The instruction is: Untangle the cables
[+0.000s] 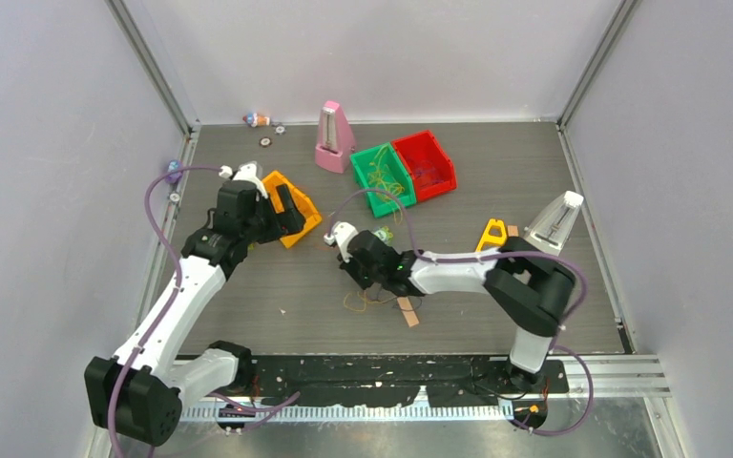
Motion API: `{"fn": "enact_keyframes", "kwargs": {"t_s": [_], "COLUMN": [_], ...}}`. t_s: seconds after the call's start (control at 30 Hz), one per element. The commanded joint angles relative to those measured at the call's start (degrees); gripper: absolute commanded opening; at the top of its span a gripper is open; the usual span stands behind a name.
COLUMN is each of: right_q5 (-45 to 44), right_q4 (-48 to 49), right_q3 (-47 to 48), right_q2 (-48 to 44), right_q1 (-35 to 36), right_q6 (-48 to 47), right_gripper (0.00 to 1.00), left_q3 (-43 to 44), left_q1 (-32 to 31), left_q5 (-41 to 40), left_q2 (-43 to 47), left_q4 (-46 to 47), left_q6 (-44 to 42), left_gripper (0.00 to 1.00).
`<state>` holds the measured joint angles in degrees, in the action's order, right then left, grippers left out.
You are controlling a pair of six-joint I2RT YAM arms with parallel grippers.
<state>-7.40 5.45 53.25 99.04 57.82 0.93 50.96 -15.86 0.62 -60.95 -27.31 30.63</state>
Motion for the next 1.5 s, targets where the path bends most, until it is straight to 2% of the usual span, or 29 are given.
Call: {"fn": "enact_keyframes", "kwargs": {"t_s": [0.0,0.2,0.37,0.53,0.67,0.87,1.07,1.17,1.3,1.47], "right_q5": [0.5,-1.3,-9.7,-17.3,-19.5,-10.8,-2.2,1.4,4.0,8.2], "right_q4": [3.1,4.9,7.9,5.2,5.3,7.6,11.8,11.0,8.1,1.4], "right_q3": [-6.1,-14.0,-20.1,-20.8,-22.2,-23.5,-24.8,-23.5,-20.5,-15.6], "right_q2": [-11.4,-21.3,-27.6,-29.3,-30.5,-29.5,-30.6,-30.6,-31.5,-33.6], "right_q1": [-0.2,-0.3,-1.0,-3.4,-5.8,-12.2,-13.3,-13.4,-13.4,-13.4], "right_q6": [3.1,5.7,8.1,10.3,13.0,16.5,15.0,14.8,15.2,15.5], "right_gripper": [0.05,0.05,0.05,0.05,0.05,0.05,0.05,0.05,0.05,0.05], "left_q3": [-1.5,-1.4,0.3,4.0,5.5,8.8,11.2,9.6,7.9,3.3], "left_q1": [-0.5,-4.6,-9.3,-14.7,-17.3,-20.3,-21.0,-22.1,-23.8,-23.9], "left_q5": [4.2,0.8,-4.6,-11.9,-14.6,-17.1,-9.8,-6.1,-9.2,-8.5], "left_q2": [-1.5,-3.9,-7.6,-11.3,-13.2,-19.6,-24.8,-24.5,-24.6,-23.9], "left_q4": [4.5,4.6,3.2,-0.6,-1.1,-2.2,-0.3,4.7,10.6,21.0], "left_q6": [1.8,1.7,0.3,-2.7,-4.8,-10.7,-11.3,-12.7,-19.6,-24.7], "left_gripper": [0.9,0.9,0.88,0.87,0.87,0.85,0.85,0.85,0.87,0.85]}}
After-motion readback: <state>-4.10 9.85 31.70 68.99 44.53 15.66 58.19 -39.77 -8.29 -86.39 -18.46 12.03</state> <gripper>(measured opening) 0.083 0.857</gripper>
